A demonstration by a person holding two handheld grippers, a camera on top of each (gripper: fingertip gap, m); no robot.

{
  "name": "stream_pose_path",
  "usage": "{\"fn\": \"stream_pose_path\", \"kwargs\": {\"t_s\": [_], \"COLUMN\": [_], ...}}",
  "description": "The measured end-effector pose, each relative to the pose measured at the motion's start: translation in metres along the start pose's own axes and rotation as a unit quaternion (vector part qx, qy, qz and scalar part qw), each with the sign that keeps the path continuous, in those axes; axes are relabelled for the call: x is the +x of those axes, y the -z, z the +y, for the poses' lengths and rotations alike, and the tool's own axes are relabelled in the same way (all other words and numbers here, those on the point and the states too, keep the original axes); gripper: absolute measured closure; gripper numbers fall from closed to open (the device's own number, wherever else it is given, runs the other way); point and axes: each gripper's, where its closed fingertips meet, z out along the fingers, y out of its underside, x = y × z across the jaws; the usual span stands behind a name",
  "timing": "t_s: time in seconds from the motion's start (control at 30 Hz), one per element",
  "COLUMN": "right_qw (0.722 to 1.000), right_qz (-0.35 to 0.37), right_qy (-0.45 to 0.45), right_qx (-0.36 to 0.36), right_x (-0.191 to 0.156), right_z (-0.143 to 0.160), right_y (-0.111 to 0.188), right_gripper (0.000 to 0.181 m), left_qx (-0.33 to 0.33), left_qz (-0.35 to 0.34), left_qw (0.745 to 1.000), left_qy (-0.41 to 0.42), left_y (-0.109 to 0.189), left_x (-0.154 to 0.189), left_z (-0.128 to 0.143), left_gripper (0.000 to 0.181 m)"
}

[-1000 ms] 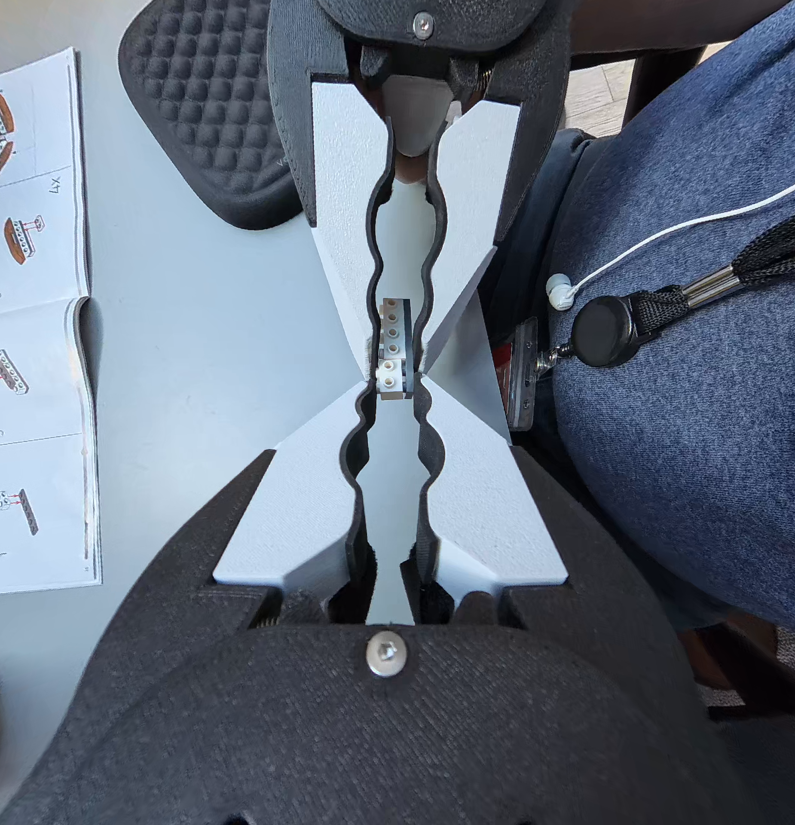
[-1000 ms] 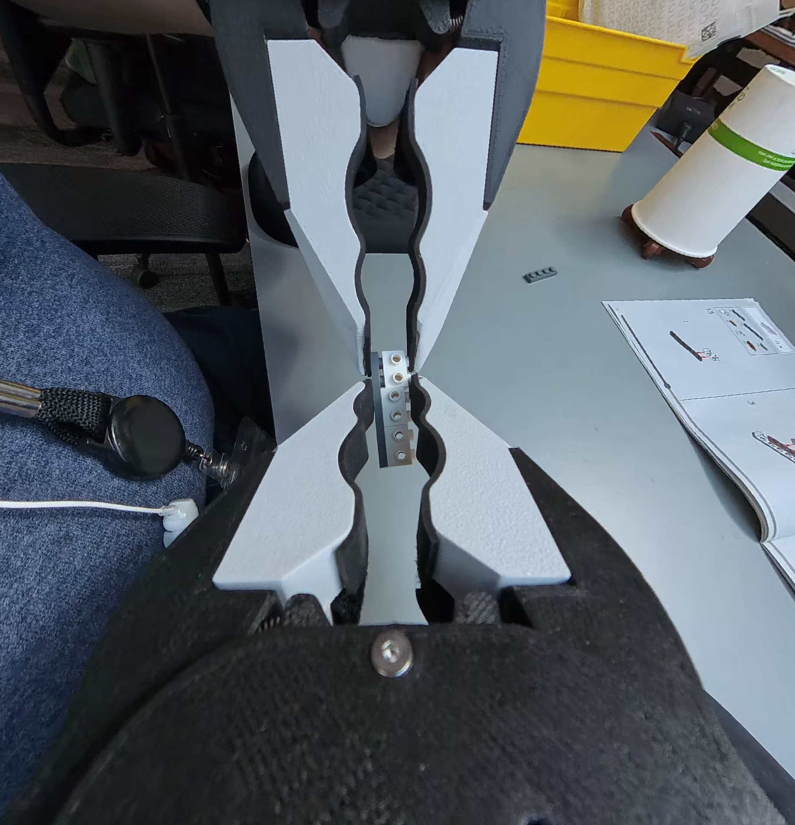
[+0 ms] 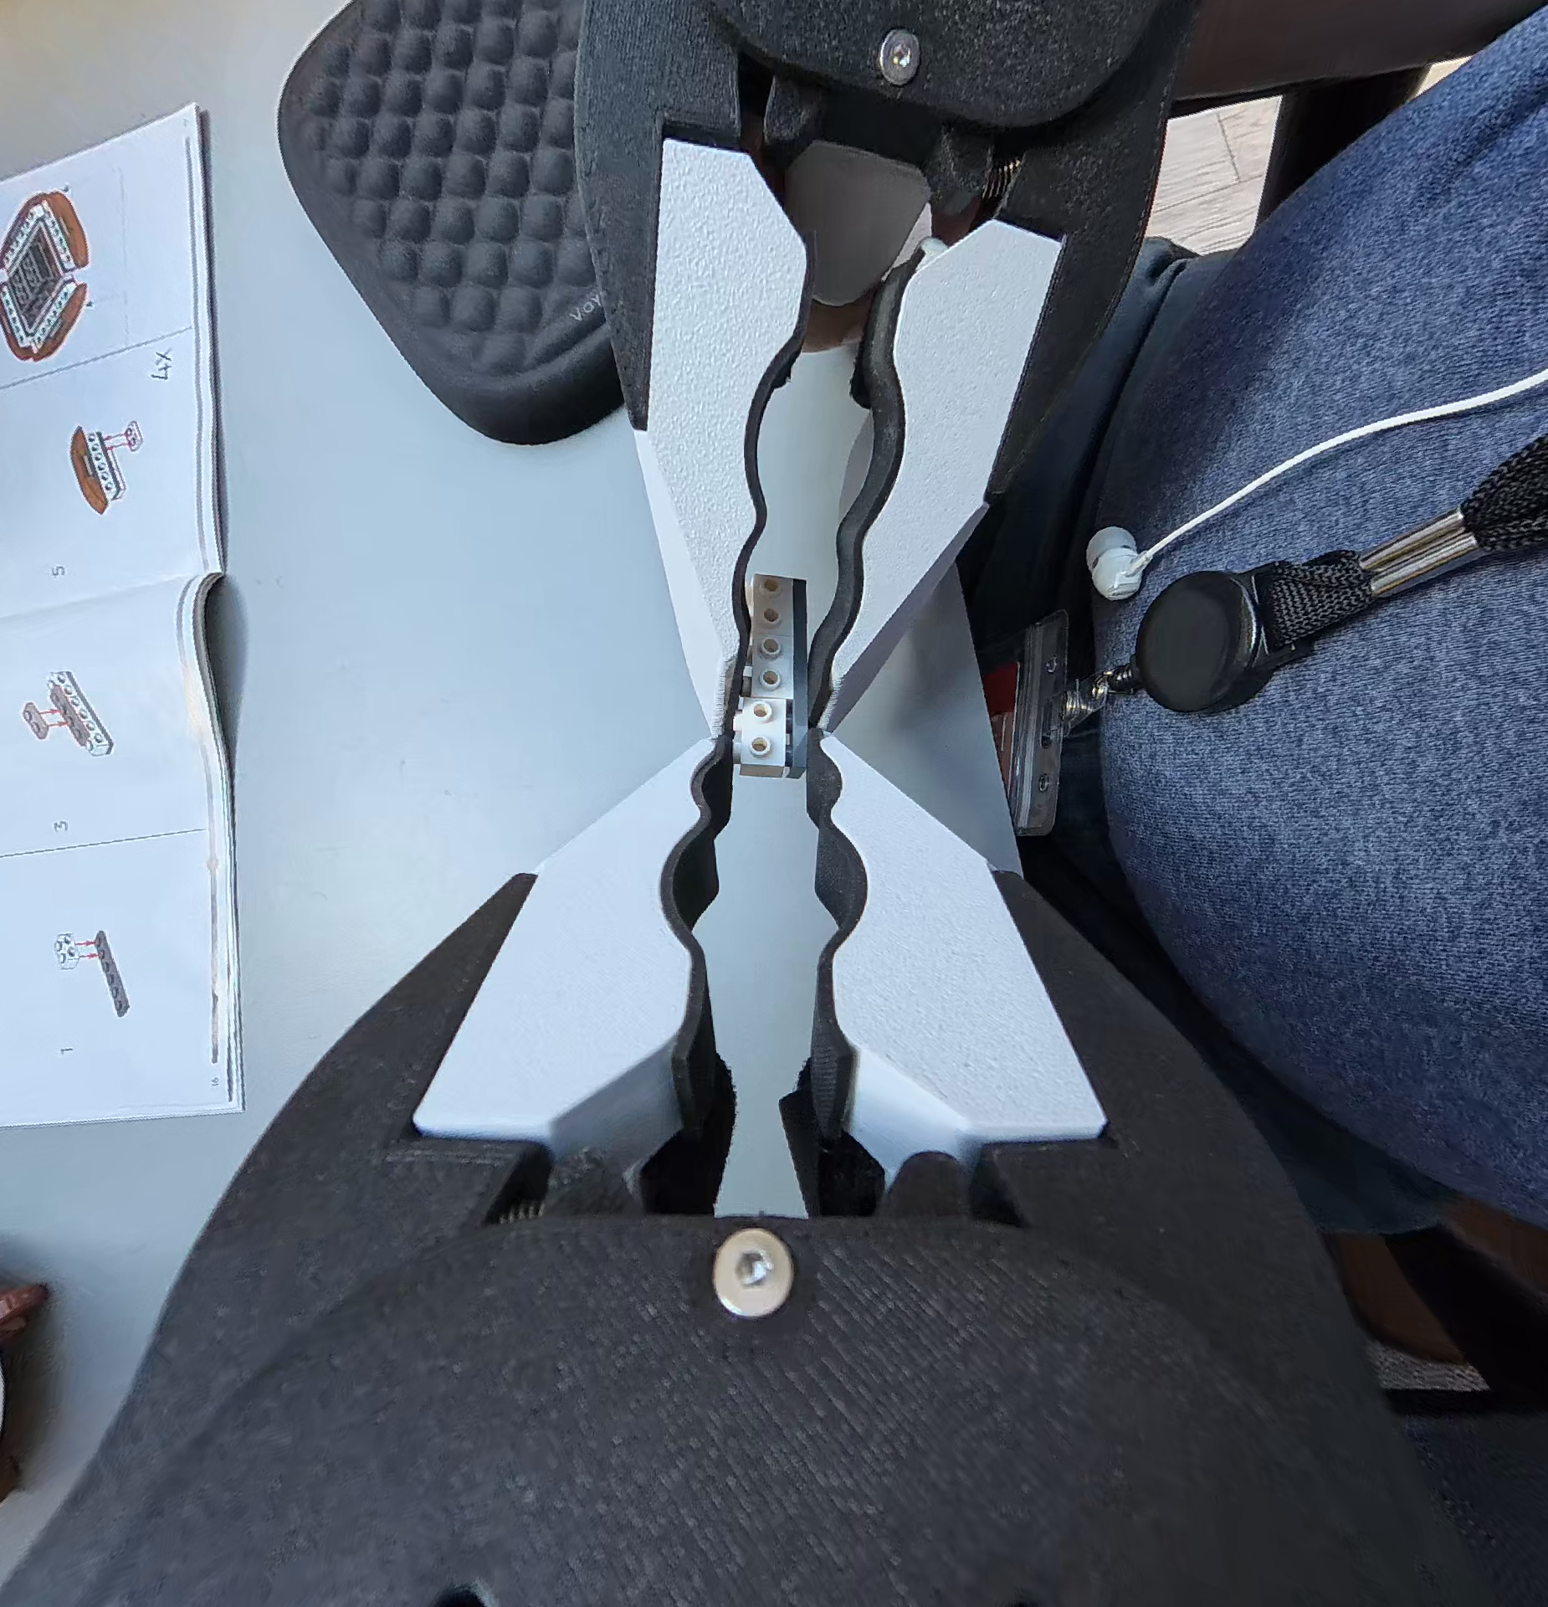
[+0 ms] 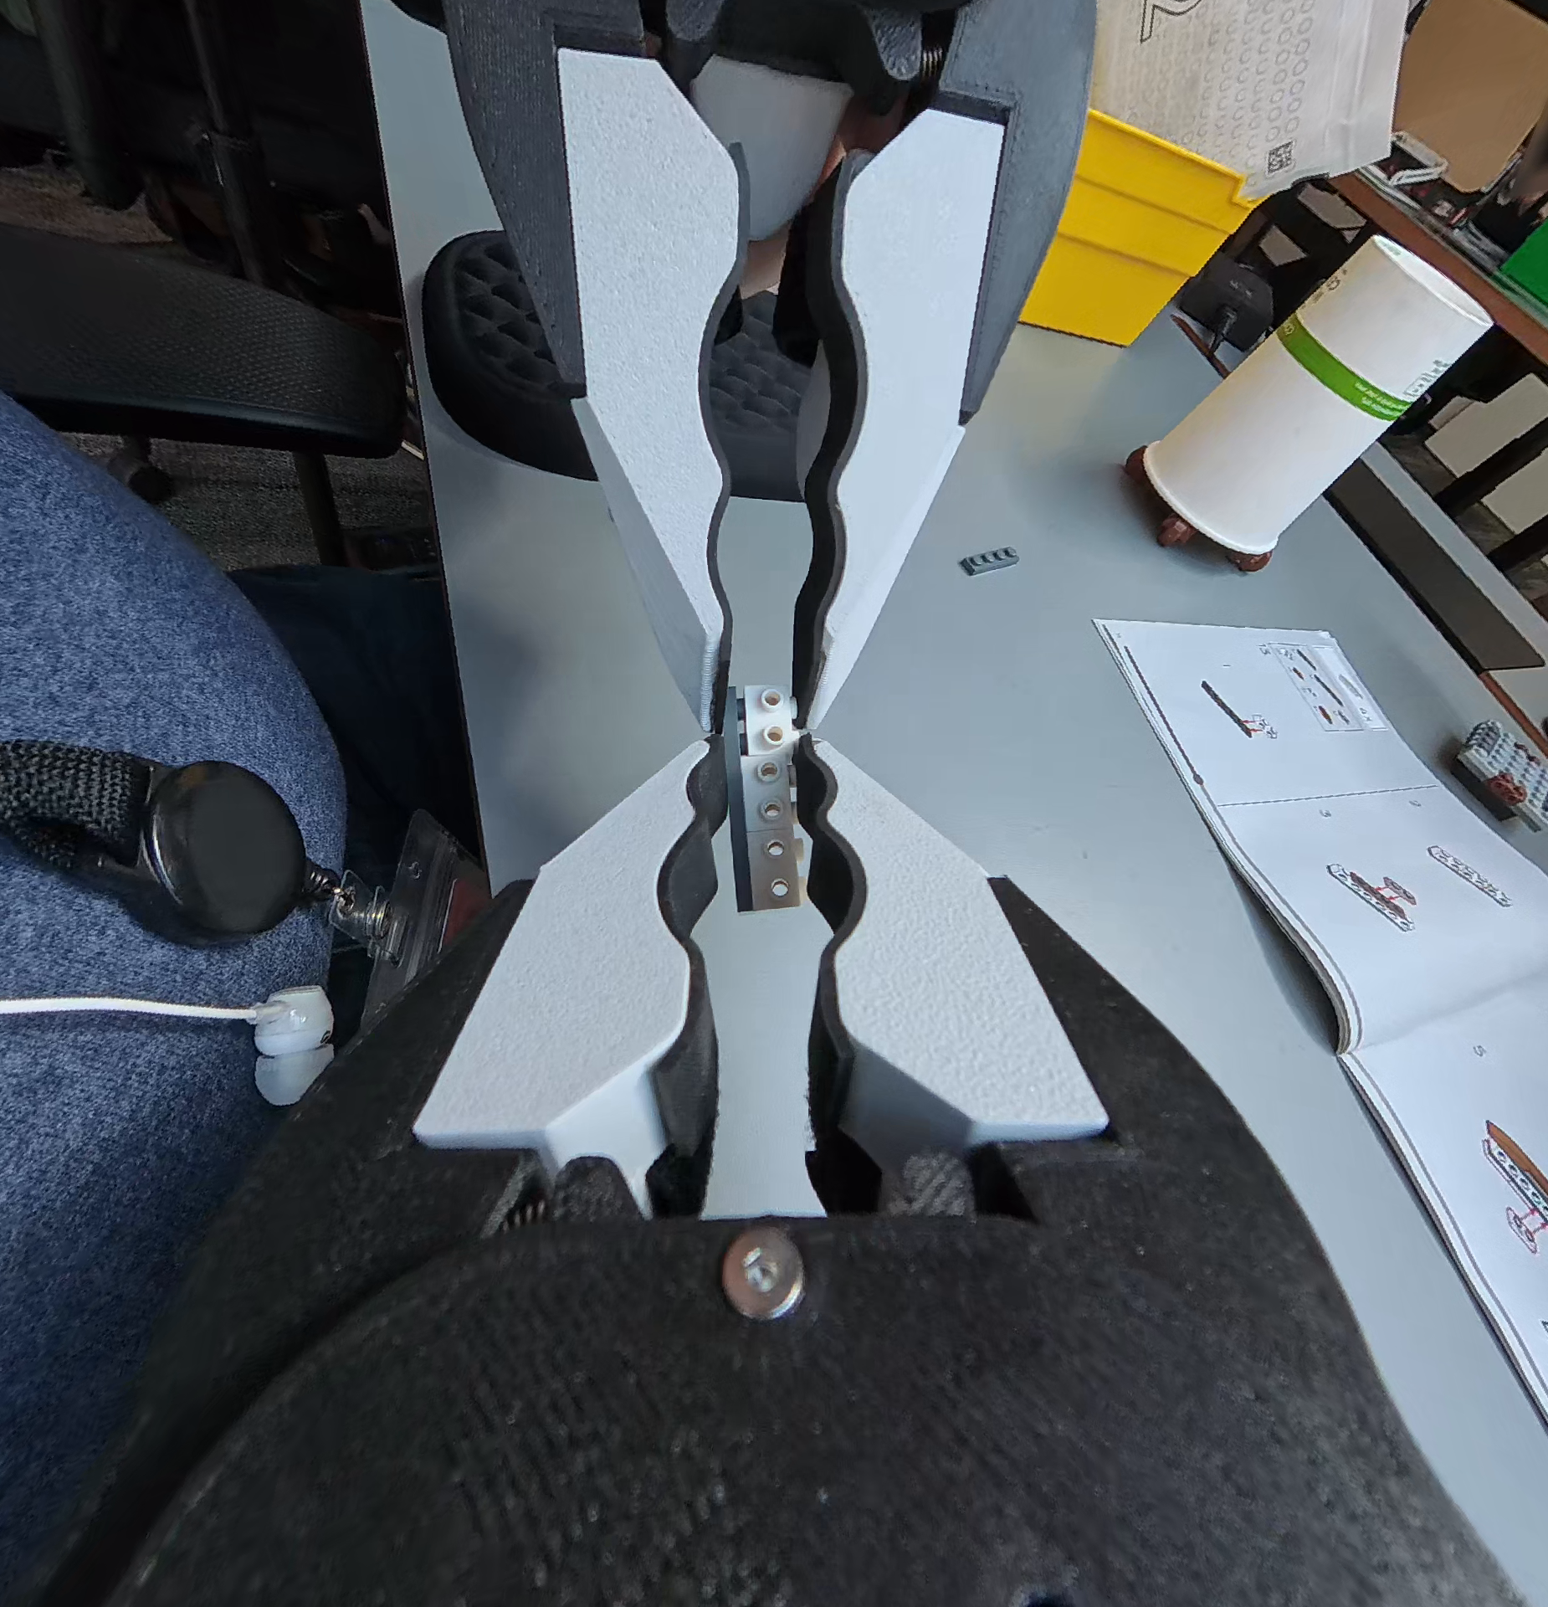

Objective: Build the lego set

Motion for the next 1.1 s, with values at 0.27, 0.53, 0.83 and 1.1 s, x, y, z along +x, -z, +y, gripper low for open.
{"fn": "stream_pose_path", "kwargs": {"t_s": [0.27,0.53,0.83,1.1], "right_qw": [1.000,0.994,0.992,0.992], "right_qz": [0.007,-0.028,-0.031,-0.036], "right_qy": [-0.016,-0.059,-0.077,-0.078], "right_qx": [0.024,0.084,0.097,0.091], "right_x": [0.006,0.005,0.007,0.004], "right_z": [-0.001,-0.015,-0.016,-0.014], "right_y": [0.002,0.014,0.017,0.015], "right_gripper": [0.166,0.166,0.166,0.167], "left_qx": [0.012,0.055,0.061,0.053], "left_qz": [-0.013,-0.014,-0.036,-0.037], "left_qw": [1.000,0.998,0.997,0.997], "left_qy": [0.011,-0.030,-0.036,-0.036], "left_y": [0.001,0.013,0.014,0.012], "left_x": [-0.005,-0.003,-0.004,-0.003], "left_z": [-0.003,-0.017,-0.021,-0.019], "left_gripper": [0.166,0.167,0.167,0.168]}}
